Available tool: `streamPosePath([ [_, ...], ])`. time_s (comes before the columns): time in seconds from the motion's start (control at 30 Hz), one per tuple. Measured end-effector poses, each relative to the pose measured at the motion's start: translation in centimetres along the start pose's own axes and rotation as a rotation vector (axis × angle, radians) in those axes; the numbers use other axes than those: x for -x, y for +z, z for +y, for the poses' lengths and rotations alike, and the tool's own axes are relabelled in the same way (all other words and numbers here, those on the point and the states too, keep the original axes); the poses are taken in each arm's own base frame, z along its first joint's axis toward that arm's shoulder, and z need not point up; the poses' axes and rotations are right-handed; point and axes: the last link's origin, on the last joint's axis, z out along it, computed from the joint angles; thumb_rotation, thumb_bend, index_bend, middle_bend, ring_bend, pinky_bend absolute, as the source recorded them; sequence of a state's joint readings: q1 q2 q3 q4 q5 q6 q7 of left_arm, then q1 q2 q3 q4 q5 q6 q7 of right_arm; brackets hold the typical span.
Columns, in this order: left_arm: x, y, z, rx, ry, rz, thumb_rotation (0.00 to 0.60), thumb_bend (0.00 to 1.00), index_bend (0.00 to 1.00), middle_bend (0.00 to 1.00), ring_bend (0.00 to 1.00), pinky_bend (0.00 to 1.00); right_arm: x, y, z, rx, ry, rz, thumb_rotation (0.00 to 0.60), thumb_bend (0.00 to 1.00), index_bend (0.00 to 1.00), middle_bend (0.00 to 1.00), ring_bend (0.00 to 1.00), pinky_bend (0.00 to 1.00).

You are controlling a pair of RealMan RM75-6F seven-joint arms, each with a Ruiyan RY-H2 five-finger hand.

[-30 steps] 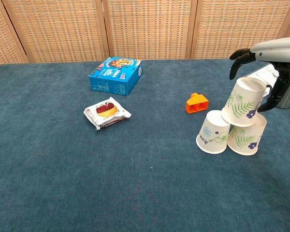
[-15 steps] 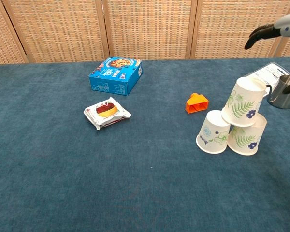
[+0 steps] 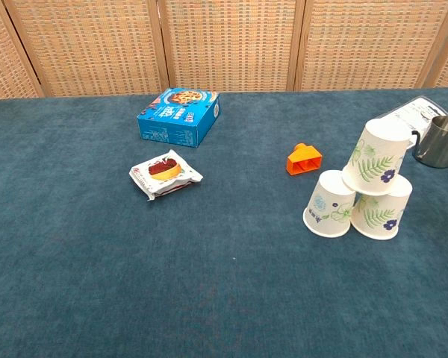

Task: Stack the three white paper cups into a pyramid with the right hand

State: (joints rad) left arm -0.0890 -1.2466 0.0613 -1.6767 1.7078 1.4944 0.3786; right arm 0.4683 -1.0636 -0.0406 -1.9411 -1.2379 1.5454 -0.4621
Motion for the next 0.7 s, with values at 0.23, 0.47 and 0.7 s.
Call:
streamPosePath([
  [0.23,0.3,0.0,0.1,-0.003,0.01,-0.001,0.6,0.2,0.0,0.0,0.0,0.0,3.8,-4.3,2.4,-0.009,0.129,0.037,0.6,0.06,0.14,0.0,0.0,0.0],
  [0.47,0.3,0.0,-0.3,-0.02,0.019,0.007,0.6,0.2,0.0,0.0,0.0,0.0,6.3,-5.7,3.1,-0.018,0.169,0.058,0.6,0.06,0.14,0.0,0.0,0.0],
  [0.7,0.5,0.2,-0.6,-0.028,0.021,0.002,0.6,0.2,0.0,0.0,0.0,0.0,7.2,-5.8,3.4,-0.017,0.191,0.061,0.6,0.06,0.14,0.0,0.0,0.0],
])
